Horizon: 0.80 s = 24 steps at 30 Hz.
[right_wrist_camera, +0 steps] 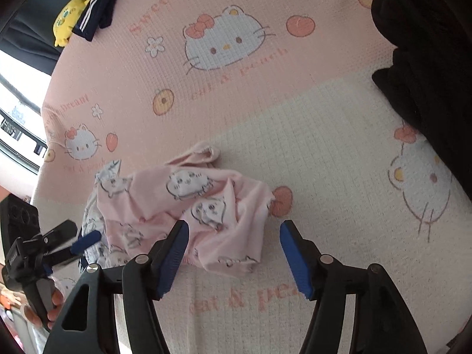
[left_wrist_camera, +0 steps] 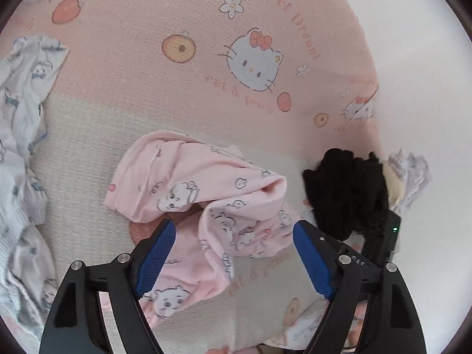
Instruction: Fold clothes
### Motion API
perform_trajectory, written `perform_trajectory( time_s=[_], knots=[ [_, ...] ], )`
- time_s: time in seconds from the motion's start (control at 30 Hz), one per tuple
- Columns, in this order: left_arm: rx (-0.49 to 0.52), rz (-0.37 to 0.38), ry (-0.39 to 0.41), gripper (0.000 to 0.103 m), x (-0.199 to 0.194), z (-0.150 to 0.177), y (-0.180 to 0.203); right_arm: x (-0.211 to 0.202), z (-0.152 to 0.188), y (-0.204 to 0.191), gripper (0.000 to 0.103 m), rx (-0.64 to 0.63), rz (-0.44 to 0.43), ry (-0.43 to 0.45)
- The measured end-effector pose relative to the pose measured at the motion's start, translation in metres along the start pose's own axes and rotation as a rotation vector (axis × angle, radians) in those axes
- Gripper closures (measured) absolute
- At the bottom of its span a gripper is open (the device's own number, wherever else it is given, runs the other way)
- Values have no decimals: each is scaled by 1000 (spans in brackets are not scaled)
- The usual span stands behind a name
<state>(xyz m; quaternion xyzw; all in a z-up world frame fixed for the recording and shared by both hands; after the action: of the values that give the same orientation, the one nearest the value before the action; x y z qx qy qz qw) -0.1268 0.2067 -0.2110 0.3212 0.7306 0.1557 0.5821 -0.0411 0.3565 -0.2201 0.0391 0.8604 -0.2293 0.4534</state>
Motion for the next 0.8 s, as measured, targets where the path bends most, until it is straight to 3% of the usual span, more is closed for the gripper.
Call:
perform_trajectory(
  time_s=[0.1, 0.33, 0.8],
  knots=[
    [-10, 19, 13, 22, -4, -1, 3, 0, 9, -3, 39, -25, -8, -14],
    [136, -27, 55, 22, -2, 20, 6, 9, 22, -13, 35, -101, -8, -42],
    [301, -177, -64, 22, 32, 63, -6, 41, 46, -27, 35, -154, -24, -117]
  ],
)
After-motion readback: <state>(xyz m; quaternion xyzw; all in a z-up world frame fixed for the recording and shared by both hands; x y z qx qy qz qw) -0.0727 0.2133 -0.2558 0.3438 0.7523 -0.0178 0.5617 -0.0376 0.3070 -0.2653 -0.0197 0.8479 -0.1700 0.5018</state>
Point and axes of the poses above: each gripper's, at about its wrist camera, not at the fingertips, and x roughly the way its jaws point, y to its right, z to its underside, the point moved 10 cm from there along x, roughly the way its jaws point, and after that the axes turned 14 degrees about -x, right-handed, at the moved point
